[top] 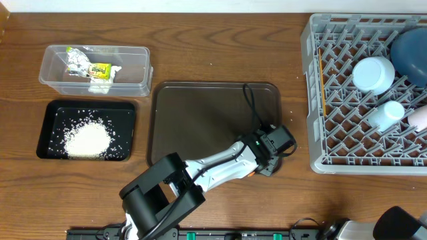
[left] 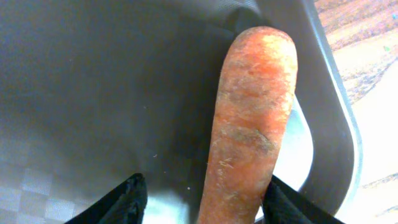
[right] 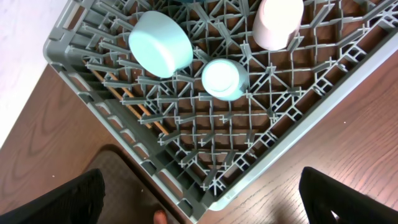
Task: Sort waste into correct bins and load items into the dishwasher rack
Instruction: 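Hold the carrot in the left gripper at the tray's right edge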
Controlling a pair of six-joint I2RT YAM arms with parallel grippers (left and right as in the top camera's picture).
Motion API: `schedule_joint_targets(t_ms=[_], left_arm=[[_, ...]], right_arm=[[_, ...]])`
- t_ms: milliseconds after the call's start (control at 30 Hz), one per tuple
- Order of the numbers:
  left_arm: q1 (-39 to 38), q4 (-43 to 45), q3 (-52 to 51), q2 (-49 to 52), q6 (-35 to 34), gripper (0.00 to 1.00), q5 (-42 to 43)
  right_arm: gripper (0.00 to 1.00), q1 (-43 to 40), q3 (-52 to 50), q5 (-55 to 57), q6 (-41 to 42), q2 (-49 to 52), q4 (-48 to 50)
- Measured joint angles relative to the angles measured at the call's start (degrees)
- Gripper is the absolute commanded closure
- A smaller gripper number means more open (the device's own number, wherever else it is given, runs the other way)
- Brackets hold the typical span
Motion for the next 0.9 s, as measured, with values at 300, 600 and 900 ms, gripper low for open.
schedule_joint_targets(t_ms=[300,600,900], left_arm=[[-0.07,0.04,0.00,0.00,0.04,0.57,-0.17],[-0.04,0.39,0.00,0.00,-0.46,0.67,-0.20],[0.04,0.48,0.00,0.00,-1.18,0.78,-0.48]], right_arm=[[0.01,0.00,0.00,0.00,0.00,0.00,0.00],[0.01,0.00,0.00,0.00,0.00,0.00,0.00],[0.01,0.00,0.00,0.00,0.00,0.00,0.00]])
